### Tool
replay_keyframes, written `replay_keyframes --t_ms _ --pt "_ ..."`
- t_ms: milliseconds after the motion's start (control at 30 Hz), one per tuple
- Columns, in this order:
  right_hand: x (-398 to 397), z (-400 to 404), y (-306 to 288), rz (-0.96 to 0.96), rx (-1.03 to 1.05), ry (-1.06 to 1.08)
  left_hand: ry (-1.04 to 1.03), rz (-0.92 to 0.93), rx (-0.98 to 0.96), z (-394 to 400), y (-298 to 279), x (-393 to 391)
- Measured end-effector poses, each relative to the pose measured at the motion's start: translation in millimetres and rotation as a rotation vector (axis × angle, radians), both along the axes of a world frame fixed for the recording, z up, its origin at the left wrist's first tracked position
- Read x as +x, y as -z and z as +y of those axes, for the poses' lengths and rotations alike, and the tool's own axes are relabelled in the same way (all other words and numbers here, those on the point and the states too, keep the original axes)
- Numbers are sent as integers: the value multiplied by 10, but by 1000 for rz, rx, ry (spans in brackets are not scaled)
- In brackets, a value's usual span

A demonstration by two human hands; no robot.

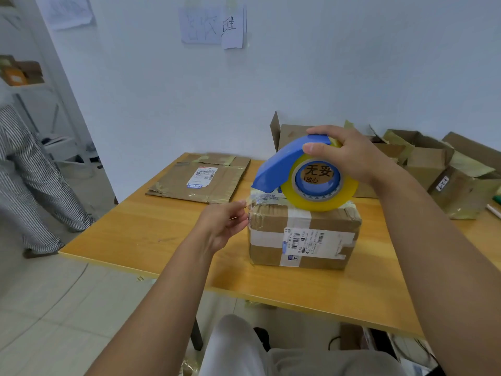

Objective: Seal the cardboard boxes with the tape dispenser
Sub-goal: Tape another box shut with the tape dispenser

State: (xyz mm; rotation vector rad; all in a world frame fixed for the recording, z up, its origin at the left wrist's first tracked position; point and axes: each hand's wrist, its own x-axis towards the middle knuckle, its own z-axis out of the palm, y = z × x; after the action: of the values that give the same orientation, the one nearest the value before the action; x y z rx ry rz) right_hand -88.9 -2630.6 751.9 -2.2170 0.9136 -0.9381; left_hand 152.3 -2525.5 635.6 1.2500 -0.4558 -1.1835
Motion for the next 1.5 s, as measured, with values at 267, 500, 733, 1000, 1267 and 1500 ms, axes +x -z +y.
replay_keyframes --t_ms 267,500,733,1000,1267,1500 --pt "17 -12 28 -6 -6 17 170 -389 179 9 -23 54" --pt "16 2 52 -20 -17 28 -58 -743 -197 144 147 -176" --pt "16 23 51 -36 -20 38 84 -877 -380 160 283 -549" --pt "92 5 84 -22 -62 158 190 -1142 -358 -91 232 -306" --pt "102 -22 51 30 -55 148 87 -1486 -196 -85 82 -423" --pt "-82 -78 50 -79 98 -43 -73 -1663 -353 -124 194 -518"
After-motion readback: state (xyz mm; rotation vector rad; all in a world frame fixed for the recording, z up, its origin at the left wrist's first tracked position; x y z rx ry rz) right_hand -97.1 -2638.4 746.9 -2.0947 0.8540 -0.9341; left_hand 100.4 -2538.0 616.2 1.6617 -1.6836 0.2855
